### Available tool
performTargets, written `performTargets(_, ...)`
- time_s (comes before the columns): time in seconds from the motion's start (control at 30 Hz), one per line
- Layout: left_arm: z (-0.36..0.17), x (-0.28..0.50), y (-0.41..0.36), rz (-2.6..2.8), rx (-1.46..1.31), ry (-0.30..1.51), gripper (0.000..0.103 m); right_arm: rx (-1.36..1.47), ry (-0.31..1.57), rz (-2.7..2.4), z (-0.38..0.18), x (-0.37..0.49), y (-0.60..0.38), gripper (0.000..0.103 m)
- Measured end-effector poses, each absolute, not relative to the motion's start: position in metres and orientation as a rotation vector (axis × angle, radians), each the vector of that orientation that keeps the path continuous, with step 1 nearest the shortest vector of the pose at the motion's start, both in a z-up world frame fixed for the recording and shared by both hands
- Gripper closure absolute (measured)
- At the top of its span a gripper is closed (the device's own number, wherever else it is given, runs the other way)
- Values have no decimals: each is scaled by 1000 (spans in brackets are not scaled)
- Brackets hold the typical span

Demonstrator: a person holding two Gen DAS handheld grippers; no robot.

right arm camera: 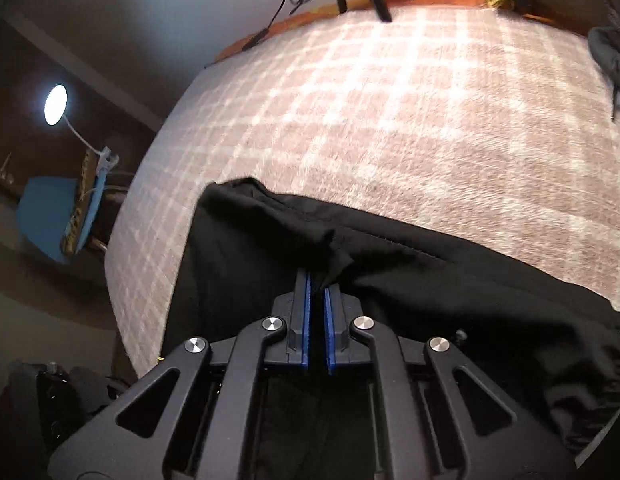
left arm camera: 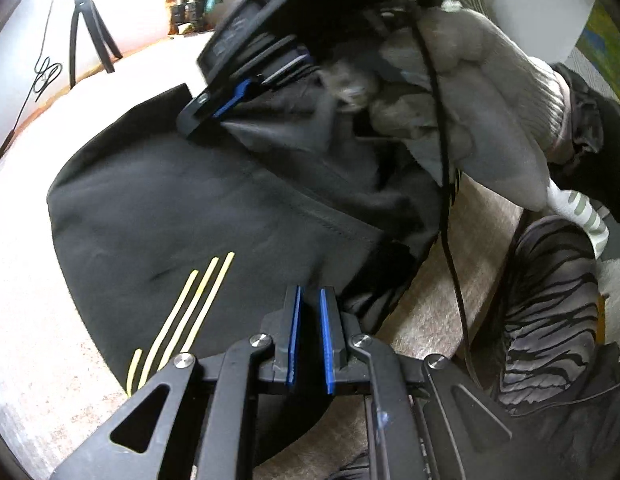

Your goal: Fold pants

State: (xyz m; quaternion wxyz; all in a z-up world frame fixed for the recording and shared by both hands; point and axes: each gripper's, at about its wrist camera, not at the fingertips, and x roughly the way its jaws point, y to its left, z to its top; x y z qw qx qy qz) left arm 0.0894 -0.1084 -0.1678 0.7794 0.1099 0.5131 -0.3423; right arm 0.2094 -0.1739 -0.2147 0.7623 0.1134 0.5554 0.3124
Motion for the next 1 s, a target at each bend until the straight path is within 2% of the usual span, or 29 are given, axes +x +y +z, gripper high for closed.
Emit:
performTargets(0.27,-161,97,-94,-711,194,1086,96,247,1179,657,-201,210,-192,97)
performTargets(0.77,-156,91,-115,-754,215,1016,96,216,1156,560,-183,203,-246,97)
performTargets(1.0,-150,96,-153,-827,245,1034,96,228,1153,517,-178,204,-270,97)
